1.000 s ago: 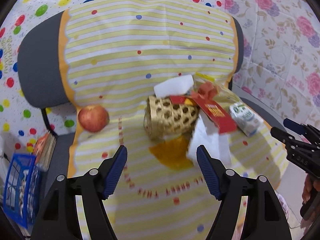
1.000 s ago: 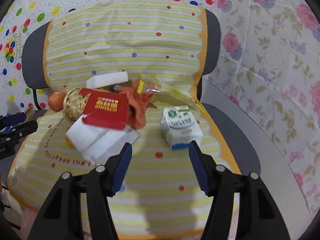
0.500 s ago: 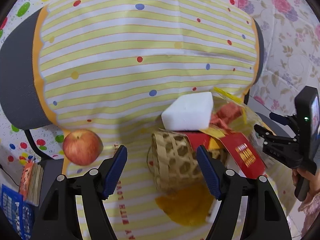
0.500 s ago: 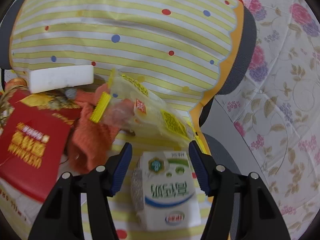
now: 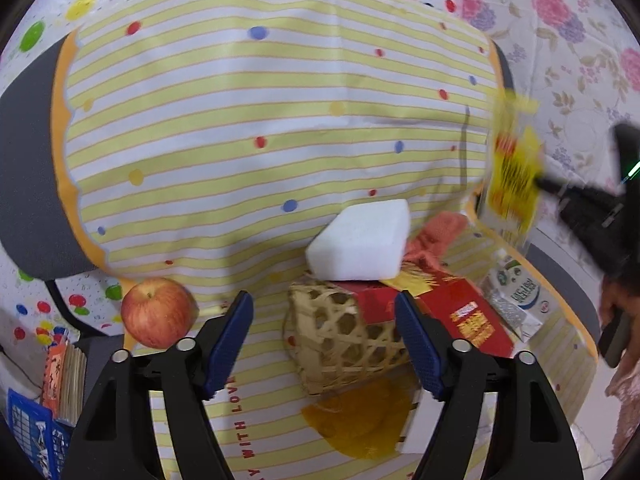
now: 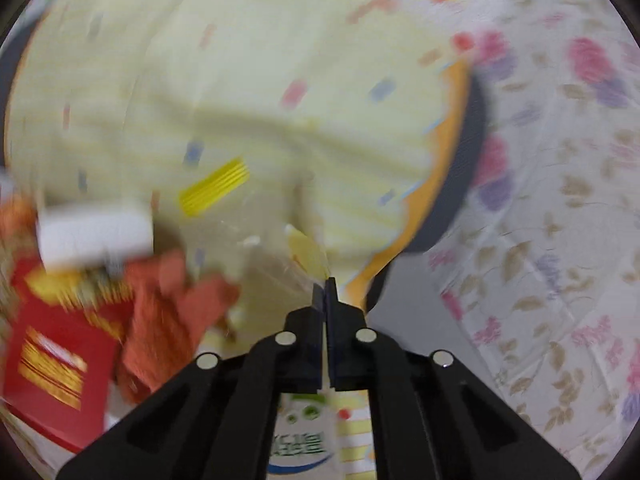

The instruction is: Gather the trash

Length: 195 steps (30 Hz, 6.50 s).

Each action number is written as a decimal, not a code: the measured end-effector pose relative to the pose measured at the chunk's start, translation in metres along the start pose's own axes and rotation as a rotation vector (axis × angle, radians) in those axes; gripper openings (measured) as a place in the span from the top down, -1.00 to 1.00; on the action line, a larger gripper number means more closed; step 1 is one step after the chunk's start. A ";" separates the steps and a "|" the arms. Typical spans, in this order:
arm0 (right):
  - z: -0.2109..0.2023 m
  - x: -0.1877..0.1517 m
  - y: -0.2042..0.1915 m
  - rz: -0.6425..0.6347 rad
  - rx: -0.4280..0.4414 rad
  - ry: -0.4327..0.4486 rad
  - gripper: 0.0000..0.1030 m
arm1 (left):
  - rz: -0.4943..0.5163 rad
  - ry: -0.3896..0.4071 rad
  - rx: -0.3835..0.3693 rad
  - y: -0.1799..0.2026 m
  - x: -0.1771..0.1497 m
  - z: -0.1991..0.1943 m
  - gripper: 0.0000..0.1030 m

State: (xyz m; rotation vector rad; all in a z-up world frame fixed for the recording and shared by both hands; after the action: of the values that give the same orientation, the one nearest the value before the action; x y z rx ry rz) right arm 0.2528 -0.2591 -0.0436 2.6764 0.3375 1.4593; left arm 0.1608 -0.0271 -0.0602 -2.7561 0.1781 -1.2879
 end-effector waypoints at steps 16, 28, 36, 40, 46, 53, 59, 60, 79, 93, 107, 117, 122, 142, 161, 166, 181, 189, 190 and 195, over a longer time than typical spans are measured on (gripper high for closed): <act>-0.116 -0.001 -0.004 0.156 0.105 0.175 0.97 | -0.036 -0.116 -0.089 0.036 0.022 0.055 -0.58; -0.128 -0.019 -0.013 0.147 0.102 0.159 0.97 | -0.028 -0.037 -0.075 0.034 0.024 0.042 0.50; -0.183 -0.012 -0.012 0.173 0.088 0.236 0.97 | -0.031 0.122 -0.057 0.019 0.034 -0.057 0.50; -0.207 -0.019 -0.017 0.203 0.108 0.240 0.97 | -0.036 0.143 -0.067 0.021 0.016 -0.094 0.49; -0.224 -0.059 -0.034 0.262 0.151 0.173 0.97 | -0.033 0.124 -0.120 0.036 -0.034 -0.129 0.49; -0.243 -0.112 -0.054 0.325 0.170 0.107 0.97 | 0.004 0.135 -0.131 0.052 -0.090 -0.167 0.49; -0.258 -0.158 -0.065 0.374 0.172 0.049 0.97 | 0.078 0.160 -0.134 0.070 -0.129 -0.189 0.48; -0.260 -0.164 -0.065 0.381 0.170 0.042 0.97 | 0.086 0.154 -0.152 0.074 -0.135 -0.192 0.48; -0.352 -0.277 -0.041 0.491 -0.045 -0.019 0.97 | 0.296 0.107 -0.426 0.195 -0.227 -0.228 0.47; -0.336 -0.356 -0.011 0.616 -0.089 -0.122 0.96 | 0.423 0.013 -0.507 0.276 -0.259 -0.205 0.43; -0.319 -0.375 0.010 0.670 -0.095 -0.135 0.05 | 0.396 -0.071 -0.455 0.280 -0.261 -0.176 -0.22; -0.343 -0.339 0.006 0.634 -0.098 -0.063 0.05 | 0.268 -0.027 -0.394 0.223 -0.236 -0.185 -0.27; -0.339 -0.322 -0.006 0.597 -0.059 -0.055 0.05 | 0.230 -0.010 -0.349 0.196 -0.226 -0.189 -0.29; -0.263 -0.212 -0.075 0.343 0.166 -0.066 0.05 | -0.028 0.001 -0.053 0.044 -0.166 -0.153 -0.38; -0.134 -0.126 -0.138 0.095 0.250 -0.111 0.05 | -0.071 0.000 0.073 -0.036 -0.115 -0.092 -0.38; -0.094 -0.107 -0.151 0.011 0.254 -0.127 0.05 | -0.057 -0.010 0.080 -0.038 -0.102 -0.060 -0.38; -0.028 -0.075 -0.186 -0.246 0.185 -0.149 0.27 | -0.056 -0.022 0.075 -0.042 -0.093 -0.040 -0.38; -0.071 -0.050 -0.144 -0.007 0.204 -0.010 0.95 | -0.052 -0.010 0.044 -0.033 -0.096 -0.057 -0.38; -0.078 -0.048 -0.136 0.032 0.207 0.011 0.95 | -0.047 -0.009 0.037 -0.029 -0.096 -0.060 -0.38; -0.125 -0.047 -0.097 0.170 0.181 0.116 0.95 | -0.020 -0.009 0.014 -0.010 -0.099 -0.065 -0.38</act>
State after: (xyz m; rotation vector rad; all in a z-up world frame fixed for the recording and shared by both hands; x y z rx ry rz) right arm 0.1084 -0.1806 -0.0299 2.8286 0.2671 1.7151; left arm 0.0486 -0.0047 -0.0926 -2.7585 0.1408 -1.2770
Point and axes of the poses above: each gripper's, at about its wrist camera, not at the fingertips, and z roughly the way its jaws point, y to its right, x to its top, the point moved 8 cm from there along z, roughly the way its jaws point, and after that the axes turned 13 degrees about x, right-handed, at the moved point
